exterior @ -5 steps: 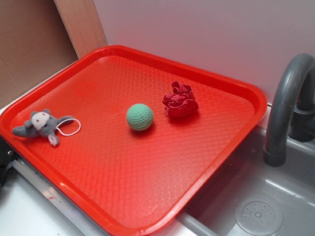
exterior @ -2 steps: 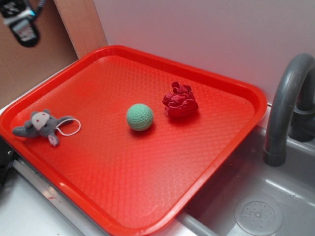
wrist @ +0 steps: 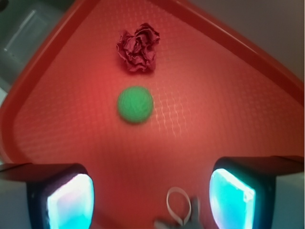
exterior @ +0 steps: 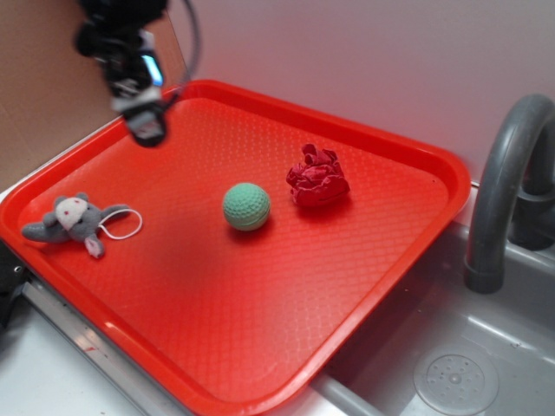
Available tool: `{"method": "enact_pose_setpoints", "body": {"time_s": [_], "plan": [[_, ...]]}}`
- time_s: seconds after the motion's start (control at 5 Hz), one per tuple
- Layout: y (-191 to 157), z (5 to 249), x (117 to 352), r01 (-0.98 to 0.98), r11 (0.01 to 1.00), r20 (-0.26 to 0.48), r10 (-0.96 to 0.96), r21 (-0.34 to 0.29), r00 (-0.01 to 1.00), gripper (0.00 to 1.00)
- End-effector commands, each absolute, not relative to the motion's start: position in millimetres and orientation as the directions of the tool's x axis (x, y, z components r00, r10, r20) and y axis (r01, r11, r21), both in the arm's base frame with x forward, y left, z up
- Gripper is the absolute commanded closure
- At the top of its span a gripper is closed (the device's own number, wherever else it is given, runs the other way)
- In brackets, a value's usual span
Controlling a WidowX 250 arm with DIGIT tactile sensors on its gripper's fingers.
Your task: Grab the green ball.
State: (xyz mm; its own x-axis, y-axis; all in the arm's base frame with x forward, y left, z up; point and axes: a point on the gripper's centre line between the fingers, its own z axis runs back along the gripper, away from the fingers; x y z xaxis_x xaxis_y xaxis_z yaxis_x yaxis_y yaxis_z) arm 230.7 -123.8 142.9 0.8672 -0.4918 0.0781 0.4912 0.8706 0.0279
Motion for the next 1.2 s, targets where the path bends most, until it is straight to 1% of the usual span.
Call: {"method": "enact_pose_setpoints", "body": {"time_s": [0.0,0.2,0.4,0.6,0.8,1.0], "plan": [[-144.9,112.8,262.5,0.503,0.864,0.086,-0.501,-0.007,0.861,0.00],[-154.1,92.0,266.5,0.543,0.840,0.058,-0.542,-0.012,0.839,0.00],[-159.3,75.0,261.2,0.623,0.782,0.028,-0.622,-0.012,0.782,0.00],[-163.8,67.0,253.7,0.658,0.753,0.032,-0.657,0.000,0.753,0.00],[-164.7,62.6,253.3,0.661,0.750,0.026,-0.661,-0.007,0.750,0.00],[-161.3,53.6,253.5,0.642,0.766,-0.008,-0.643,-0.022,0.766,0.00]]}}
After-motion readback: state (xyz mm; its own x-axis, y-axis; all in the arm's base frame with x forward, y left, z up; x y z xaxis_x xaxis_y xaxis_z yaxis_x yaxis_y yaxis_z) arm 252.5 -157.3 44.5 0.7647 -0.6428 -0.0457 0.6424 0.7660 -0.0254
